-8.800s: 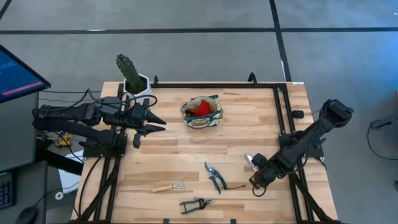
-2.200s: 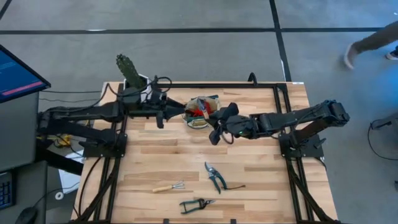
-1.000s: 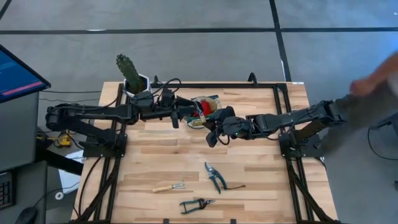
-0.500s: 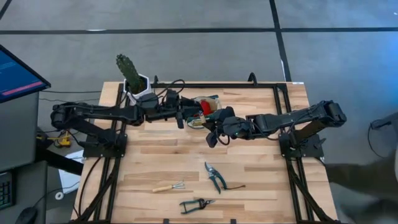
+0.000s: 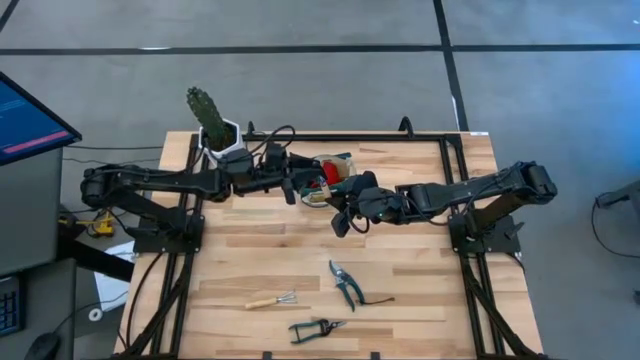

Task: Pick & Place Garden tools in Gardening bag
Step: Put the trowel into the side pocket of the gardening bag

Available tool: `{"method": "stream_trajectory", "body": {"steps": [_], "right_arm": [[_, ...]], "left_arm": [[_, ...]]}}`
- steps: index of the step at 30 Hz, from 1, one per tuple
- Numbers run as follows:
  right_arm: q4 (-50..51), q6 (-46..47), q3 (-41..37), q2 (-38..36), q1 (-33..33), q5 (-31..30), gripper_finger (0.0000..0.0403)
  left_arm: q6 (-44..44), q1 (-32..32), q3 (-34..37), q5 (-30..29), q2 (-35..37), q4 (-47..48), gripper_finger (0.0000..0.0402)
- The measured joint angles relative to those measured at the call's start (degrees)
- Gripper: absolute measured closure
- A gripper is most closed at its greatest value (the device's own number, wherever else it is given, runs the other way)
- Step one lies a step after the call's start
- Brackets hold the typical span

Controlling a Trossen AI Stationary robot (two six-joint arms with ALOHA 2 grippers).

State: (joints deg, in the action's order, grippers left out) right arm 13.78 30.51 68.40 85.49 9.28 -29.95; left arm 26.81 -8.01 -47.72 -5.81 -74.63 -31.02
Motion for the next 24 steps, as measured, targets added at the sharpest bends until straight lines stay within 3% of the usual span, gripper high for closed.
{"method": "stream_trajectory", "body": {"steps": [5, 16, 24], "right_arm": [[0.04, 0.01, 0.0, 0.0, -0.02, -0.02, 0.0349], [0.15, 0.03, 0.0, 0.0, -0.07, -0.09, 0.0349], [0.11, 0.16, 0.0, 0.0, -0.02, -0.07, 0.034]], "left_arm": [[0.02, 0.0, 0.0, -0.18, 0.0, 0.0, 0.0256], [0.07, 0.02, 0.0, 0.77, 0.02, -0.15, 0.0393], [-0.04, 0.22, 0.0, 1.54, 0.02, -0.05, 0.04]]}}
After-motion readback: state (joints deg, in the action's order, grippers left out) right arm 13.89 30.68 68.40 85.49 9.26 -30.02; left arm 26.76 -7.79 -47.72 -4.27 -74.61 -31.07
